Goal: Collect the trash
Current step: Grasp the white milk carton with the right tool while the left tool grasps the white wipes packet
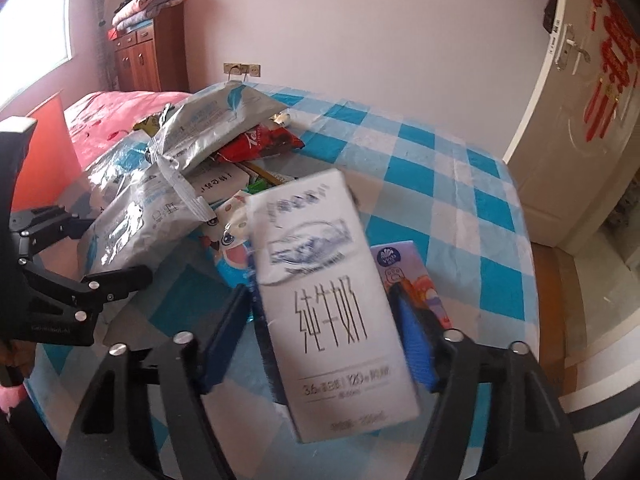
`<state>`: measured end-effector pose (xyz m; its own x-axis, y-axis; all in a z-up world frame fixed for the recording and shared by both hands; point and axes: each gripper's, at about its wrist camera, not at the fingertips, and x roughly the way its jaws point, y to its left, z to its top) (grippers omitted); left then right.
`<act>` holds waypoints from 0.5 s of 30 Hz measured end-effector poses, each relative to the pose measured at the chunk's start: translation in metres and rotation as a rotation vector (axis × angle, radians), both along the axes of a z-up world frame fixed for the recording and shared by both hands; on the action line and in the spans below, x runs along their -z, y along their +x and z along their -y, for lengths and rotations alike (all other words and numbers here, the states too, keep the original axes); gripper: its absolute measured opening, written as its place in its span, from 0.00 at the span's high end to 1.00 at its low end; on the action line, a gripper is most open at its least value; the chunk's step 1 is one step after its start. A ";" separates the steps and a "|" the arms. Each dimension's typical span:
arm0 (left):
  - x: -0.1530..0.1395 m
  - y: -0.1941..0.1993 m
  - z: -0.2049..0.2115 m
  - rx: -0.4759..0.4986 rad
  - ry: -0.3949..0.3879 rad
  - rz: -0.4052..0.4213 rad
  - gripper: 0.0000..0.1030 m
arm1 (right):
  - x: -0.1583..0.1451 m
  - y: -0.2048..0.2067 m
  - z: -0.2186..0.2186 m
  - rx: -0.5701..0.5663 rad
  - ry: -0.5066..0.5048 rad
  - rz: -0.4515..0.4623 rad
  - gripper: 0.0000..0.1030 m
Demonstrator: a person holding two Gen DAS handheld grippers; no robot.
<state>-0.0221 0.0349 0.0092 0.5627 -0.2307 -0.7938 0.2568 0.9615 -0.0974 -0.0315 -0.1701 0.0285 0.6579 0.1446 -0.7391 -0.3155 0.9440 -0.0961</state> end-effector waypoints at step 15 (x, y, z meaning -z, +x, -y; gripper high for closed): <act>-0.039 -0.031 -0.054 -0.085 -0.114 0.091 0.25 | -0.022 -0.024 -0.020 0.042 0.169 0.016 0.35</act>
